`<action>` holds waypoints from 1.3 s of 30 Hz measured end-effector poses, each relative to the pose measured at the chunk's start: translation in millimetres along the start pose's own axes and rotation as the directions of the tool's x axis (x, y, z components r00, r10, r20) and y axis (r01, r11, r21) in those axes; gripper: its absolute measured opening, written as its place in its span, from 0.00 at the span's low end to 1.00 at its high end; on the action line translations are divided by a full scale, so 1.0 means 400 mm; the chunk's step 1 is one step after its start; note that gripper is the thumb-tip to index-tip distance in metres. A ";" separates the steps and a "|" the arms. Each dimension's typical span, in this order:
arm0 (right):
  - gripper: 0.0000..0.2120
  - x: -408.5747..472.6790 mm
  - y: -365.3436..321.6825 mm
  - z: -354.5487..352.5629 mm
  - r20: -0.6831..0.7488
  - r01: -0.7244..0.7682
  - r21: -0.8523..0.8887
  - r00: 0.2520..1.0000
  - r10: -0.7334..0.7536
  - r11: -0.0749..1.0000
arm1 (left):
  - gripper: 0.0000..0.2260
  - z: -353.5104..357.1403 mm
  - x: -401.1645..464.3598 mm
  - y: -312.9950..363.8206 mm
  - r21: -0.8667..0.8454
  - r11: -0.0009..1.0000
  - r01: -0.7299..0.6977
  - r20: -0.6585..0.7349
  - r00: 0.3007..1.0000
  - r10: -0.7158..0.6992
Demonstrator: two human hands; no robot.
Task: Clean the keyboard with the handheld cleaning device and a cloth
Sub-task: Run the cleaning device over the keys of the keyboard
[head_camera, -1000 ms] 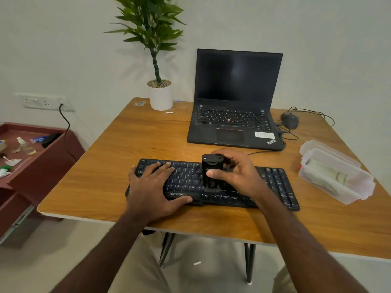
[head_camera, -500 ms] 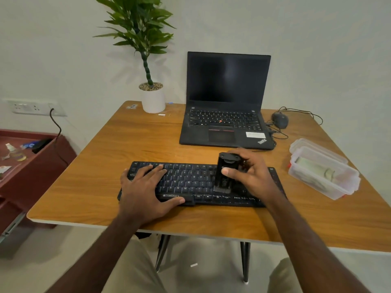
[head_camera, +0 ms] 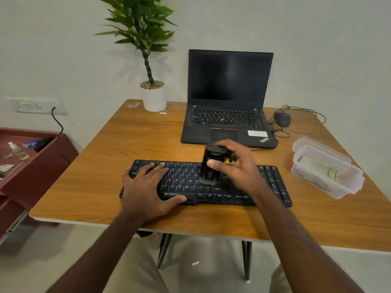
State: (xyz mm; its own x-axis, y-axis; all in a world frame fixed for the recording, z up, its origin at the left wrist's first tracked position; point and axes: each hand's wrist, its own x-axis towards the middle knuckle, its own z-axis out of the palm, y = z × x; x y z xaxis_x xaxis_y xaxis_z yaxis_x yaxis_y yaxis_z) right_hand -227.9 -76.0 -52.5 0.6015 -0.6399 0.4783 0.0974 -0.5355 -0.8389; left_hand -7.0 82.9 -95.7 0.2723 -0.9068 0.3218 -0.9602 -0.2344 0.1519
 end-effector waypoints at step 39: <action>0.12 -0.088 -0.008 -0.198 -0.056 -0.117 -0.238 0.993 0.106 0.964 | 0.50 -0.017 0.020 0.063 0.123 0.989 -0.082 0.089 0.993 0.071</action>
State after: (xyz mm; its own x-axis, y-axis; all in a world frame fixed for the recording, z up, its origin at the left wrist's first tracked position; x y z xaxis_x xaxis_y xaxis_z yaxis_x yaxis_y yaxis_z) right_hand -312.2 -95.6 -46.0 0.5628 -0.7232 0.4002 -0.1653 -0.5729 -0.8028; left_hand -28.5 72.3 -83.0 0.1968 -0.9488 0.2471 -0.9796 -0.2008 0.0089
